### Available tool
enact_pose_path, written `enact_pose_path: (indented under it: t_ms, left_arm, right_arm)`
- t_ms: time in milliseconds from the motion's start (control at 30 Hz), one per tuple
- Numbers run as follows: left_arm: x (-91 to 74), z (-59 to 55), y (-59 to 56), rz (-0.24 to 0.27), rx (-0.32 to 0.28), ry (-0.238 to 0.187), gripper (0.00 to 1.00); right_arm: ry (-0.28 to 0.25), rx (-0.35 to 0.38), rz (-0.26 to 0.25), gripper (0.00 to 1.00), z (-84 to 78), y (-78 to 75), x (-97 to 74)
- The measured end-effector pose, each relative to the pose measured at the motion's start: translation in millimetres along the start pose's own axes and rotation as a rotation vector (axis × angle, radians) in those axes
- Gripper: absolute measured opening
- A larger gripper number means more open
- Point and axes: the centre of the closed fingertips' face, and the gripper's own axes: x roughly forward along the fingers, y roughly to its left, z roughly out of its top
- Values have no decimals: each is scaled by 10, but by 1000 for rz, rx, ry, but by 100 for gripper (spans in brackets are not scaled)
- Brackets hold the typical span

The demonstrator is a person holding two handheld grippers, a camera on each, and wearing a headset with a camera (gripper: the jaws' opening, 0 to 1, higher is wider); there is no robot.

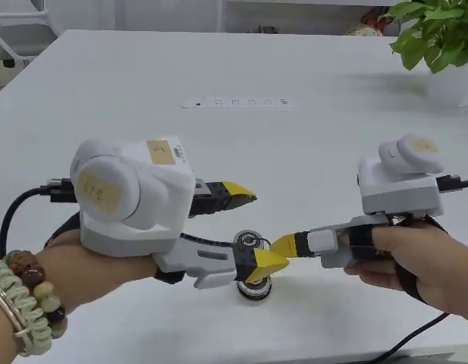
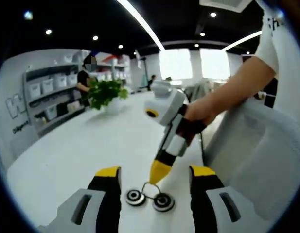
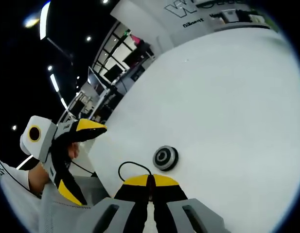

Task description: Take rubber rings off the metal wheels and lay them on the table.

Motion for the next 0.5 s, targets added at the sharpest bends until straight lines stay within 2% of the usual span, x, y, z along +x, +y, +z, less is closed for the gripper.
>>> enact_pose_path:
  t_ms: [133, 267, 400, 500]
  left_arm:
    - [-144, 94, 43, 6, -7, -5, 65]
    - [-348, 173, 74, 27, -14, -27, 66]
    - [-578, 102, 146, 78, -2, 2, 67]
    - [-753, 13, 182, 110, -38, 21, 70]
  right_arm:
    - [-17, -9, 14, 0, 40, 50, 0]
    - [-17, -19, 18, 0, 42, 68, 7]
    - [-23, -21, 28, 0, 56, 96, 11]
    - [-30, -34, 33, 0, 83, 131, 2]
